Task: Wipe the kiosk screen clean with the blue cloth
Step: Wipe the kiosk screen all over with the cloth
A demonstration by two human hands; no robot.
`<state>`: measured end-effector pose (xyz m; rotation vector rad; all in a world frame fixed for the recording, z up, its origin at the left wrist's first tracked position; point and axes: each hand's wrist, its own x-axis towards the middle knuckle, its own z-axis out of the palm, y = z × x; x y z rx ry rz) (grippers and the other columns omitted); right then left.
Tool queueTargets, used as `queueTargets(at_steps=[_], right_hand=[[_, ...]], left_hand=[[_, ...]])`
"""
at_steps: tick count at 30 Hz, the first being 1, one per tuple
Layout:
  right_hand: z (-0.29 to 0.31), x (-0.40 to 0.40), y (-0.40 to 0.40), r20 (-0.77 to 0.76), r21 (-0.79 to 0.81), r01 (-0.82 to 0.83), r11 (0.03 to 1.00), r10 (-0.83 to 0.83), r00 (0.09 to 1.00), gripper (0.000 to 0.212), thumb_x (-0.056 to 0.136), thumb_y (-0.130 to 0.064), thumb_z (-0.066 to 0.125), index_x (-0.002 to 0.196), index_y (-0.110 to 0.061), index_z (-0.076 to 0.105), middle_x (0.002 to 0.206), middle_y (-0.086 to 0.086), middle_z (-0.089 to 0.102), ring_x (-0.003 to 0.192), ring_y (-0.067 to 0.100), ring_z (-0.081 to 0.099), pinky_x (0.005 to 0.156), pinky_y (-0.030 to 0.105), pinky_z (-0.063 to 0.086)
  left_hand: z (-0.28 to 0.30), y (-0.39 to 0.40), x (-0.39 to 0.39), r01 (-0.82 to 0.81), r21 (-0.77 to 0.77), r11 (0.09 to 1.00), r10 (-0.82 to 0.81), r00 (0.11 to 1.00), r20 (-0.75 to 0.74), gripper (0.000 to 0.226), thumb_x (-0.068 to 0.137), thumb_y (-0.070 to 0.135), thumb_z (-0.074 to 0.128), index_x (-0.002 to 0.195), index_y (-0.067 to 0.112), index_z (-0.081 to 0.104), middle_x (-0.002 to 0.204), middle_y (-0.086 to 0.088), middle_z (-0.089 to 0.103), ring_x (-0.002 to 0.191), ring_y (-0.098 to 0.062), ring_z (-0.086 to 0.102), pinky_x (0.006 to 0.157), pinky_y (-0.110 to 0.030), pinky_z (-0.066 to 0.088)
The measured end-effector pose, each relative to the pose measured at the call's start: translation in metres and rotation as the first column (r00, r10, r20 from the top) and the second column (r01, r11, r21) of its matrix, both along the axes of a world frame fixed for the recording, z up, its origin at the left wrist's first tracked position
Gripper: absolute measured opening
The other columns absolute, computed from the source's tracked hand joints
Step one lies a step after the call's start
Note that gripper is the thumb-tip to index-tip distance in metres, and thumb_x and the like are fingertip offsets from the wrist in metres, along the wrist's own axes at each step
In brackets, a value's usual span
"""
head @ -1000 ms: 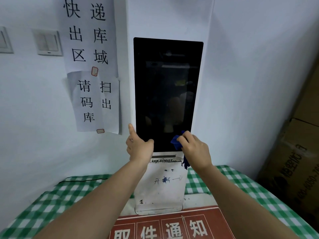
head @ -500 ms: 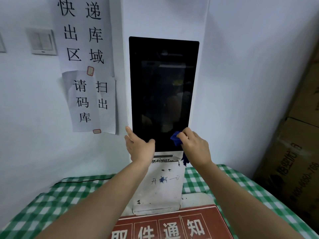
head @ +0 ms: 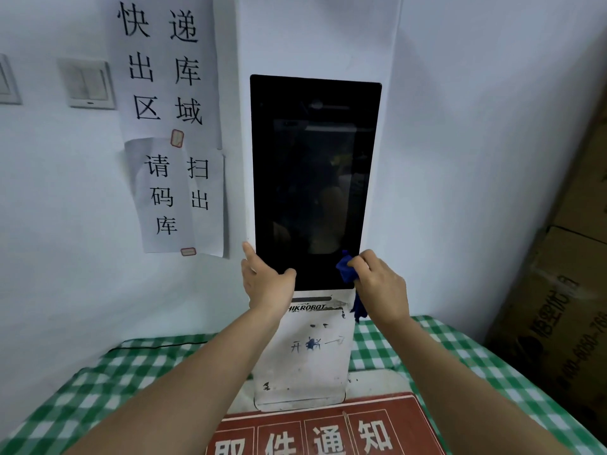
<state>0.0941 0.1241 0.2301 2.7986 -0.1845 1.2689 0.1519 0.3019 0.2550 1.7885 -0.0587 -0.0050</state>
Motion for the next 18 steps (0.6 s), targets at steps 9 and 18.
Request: queueTargets(at_steps=[9, 18], right_hand=[[0.041, 0.002, -0.001, 0.122, 0.149, 0.009, 0.989, -0.027, 0.992, 0.021, 0.075, 0.006, 0.059, 0.091, -0.008, 0.059, 0.093, 0.005, 0.057, 0.060, 0.024, 0.052, 0.041, 0.029, 0.038], [-0.010, 0.002, 0.005, -0.025, 0.070, 0.002, 0.998, 0.000, 1.000, 0.031, 0.063, 0.008, 0.072, 0.084, -0.011, 0.058, 0.081, 0.003, 0.054, 0.050, 0.021, 0.044, 0.035, 0.019, 0.019]], left_hand=[[-0.003, 0.001, -0.001, -0.005, -0.003, 1.000, 0.005, 1.000, 0.014, 0.091, 0.088, 0.010, 0.052, 0.150, 0.035, -0.010, 0.159, 0.005, 0.005, 0.143, -0.026, 0.023, 0.099, -0.034, 0.041], [-0.005, 0.010, 0.002, -0.036, 0.041, 0.998, 0.035, 0.999, 0.040, 0.085, 0.088, 0.006, 0.049, 0.150, 0.038, 0.000, 0.152, -0.003, 0.023, 0.123, -0.030, 0.044, 0.089, -0.044, 0.052]])
